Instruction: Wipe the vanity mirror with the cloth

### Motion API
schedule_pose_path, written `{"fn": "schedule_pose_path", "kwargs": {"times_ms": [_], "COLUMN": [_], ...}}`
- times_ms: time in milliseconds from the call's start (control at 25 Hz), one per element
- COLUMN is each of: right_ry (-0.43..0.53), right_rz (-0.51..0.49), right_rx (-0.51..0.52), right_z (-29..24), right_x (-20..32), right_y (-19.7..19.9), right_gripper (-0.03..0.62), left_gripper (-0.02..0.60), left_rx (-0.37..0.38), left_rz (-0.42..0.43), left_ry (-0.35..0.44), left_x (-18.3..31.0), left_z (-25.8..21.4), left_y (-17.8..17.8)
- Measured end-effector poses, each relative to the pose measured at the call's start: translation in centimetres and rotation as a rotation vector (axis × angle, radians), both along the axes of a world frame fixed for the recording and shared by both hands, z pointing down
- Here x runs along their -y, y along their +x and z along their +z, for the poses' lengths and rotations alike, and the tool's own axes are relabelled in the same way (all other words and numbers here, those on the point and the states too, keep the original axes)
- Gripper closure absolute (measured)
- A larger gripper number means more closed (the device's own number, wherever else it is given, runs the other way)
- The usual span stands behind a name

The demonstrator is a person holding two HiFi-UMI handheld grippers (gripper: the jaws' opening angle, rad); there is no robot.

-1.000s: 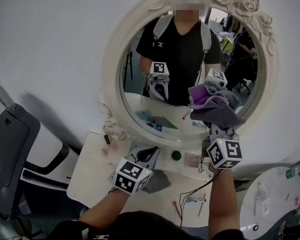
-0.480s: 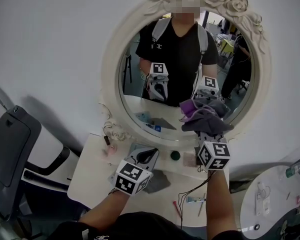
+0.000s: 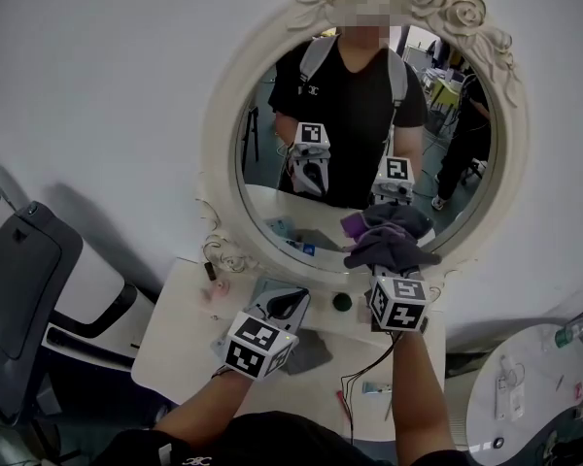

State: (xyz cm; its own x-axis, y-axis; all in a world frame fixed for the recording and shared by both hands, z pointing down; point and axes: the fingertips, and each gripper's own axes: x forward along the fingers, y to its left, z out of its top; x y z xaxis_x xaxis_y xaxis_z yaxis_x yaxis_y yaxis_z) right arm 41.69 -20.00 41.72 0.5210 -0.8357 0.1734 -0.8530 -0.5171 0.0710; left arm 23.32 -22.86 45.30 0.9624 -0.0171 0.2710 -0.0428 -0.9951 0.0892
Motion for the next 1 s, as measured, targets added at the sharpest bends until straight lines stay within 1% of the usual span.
{"fn": "schedule_pose_path", "kwargs": {"times_ms": [80, 240, 400, 560, 720, 800, 880, 1000], "right_ry": [-0.020, -0.034, -0.047, -0.098, -0.152, -0.192, -0.263, -0.358], "right_rz": [-0.004, -0.028, -0.014, -0.015, -0.057, -0.058, -0.049, -0.041], "right_rx": [0.011, 0.078, 0.075, 0.080, 0.194, 0.212, 0.203, 0.217], "right_z": [0.5, 1.8, 2.3, 3.2, 6.1, 7.9, 9.9, 13.3], "right_x": [0.2, 0.3, 0.4, 0.6, 1.0, 1.0, 1.1, 1.2], "right_y": [-0.1, -0.1, -0.1, -0.2, -0.3, -0.4, -0.4, -0.5], "right_gripper": [0.565, 0.565, 0.565, 0.565, 0.565, 0.565, 0.565, 0.565], "left_gripper": [0.581, 0.581, 0.581, 0.581, 0.581, 0.581, 0.581, 0.581], "left_rx": [-0.001, 0.001, 0.007, 0.007, 0.006, 0.007, 0.009, 0.011], "left_rz": [0.003, 0.006, 0.008, 0.009, 0.007, 0.004, -0.003, -0.024], "left_ry": [0.002, 0.006, 0.006, 0.009, 0.010, 0.012, 0.014, 0.012], "left_x": [0.0, 0.0, 0.1, 0.1, 0.0, 0.0, 0.3, 0.8], "left_z": [-0.1, -0.2, 0.1, 0.1, 0.0, 0.1, 0.1, 0.2], "left_y": [0.1, 0.2, 0.3, 0.3, 0.3, 0.2, -0.1, -0.7]}}
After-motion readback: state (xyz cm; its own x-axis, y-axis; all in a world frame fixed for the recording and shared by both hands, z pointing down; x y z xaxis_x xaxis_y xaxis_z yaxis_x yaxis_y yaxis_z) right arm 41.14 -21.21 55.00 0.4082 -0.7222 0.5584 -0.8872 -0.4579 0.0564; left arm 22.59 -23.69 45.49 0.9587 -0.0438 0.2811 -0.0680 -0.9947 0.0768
